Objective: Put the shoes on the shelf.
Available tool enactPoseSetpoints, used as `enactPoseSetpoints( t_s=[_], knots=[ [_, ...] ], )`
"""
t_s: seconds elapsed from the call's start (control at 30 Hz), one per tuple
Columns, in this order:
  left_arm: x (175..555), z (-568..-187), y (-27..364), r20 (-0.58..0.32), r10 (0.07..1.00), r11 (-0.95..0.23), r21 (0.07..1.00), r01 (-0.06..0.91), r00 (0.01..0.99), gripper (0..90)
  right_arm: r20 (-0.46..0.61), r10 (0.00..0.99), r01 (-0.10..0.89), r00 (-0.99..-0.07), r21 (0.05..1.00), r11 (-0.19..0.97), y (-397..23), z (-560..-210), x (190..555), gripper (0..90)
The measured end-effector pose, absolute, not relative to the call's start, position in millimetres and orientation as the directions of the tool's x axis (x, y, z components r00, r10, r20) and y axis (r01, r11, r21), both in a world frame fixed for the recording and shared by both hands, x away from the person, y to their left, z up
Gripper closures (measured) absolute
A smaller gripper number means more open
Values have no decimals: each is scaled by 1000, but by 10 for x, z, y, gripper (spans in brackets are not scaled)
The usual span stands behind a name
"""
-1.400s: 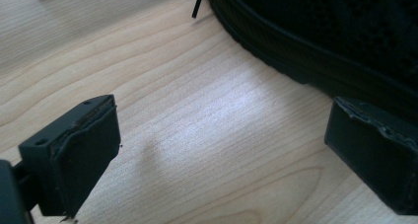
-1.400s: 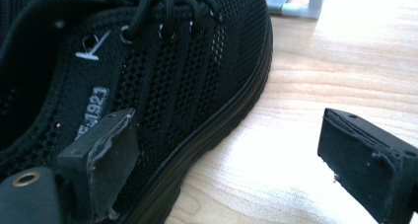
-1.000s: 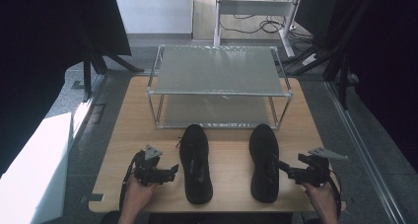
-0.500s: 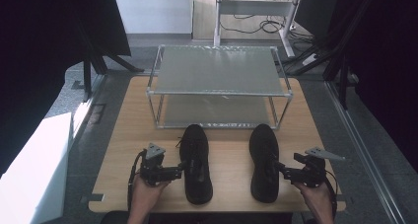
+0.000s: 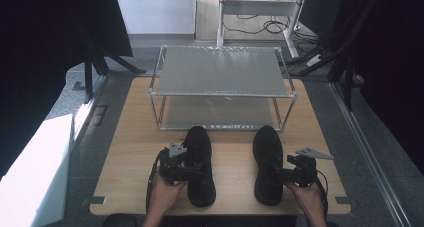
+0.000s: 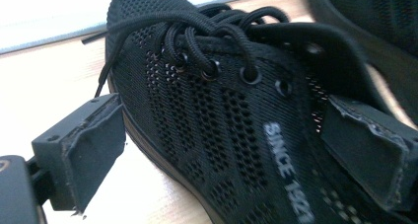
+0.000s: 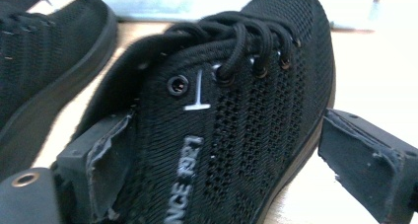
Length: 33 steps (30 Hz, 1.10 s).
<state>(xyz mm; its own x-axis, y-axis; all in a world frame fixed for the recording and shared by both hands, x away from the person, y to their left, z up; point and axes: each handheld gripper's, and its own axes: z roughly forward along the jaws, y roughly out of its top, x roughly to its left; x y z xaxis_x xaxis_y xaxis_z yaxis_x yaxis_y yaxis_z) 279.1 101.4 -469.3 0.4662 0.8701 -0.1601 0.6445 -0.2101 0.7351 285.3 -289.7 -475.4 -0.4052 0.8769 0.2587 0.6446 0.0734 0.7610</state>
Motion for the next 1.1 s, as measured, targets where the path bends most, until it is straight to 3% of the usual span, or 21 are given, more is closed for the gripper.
enactPoseSetpoints(
  t_s=[0.13, 0.43, 0.6, 0.73, 1.1],
  knots=[
    [2845, -4777, 985, -169, 874, -206, 719, 663, 455, 40, 245, 890, 661, -385, 747, 80, -2861, -4829, 2922, 103],
    [2933, -4926, 1005, -188, 867, -209, 704, 679, 461, 84, 138, 915, 631, -380, 762, 147, -2800, -4912, 3009, 303],
    [2907, -4898, 1039, -183, 868, -209, 708, 674, 462, 222, 91, 925, 618, -368, 768, 170, -2829, -4890, 3022, 474],
    [2891, -4897, 1084, -166, 871, -219, 712, 667, 463, 347, 14, 934, 574, -358, 792, 209, -2814, -4843, 2988, 665],
    [2856, -4838, 1198, -164, 876, -206, 724, 659, 454, 681, 106, 944, 600, -312, 792, 110, -2910, -4831, 3007, 720]
  ],
)
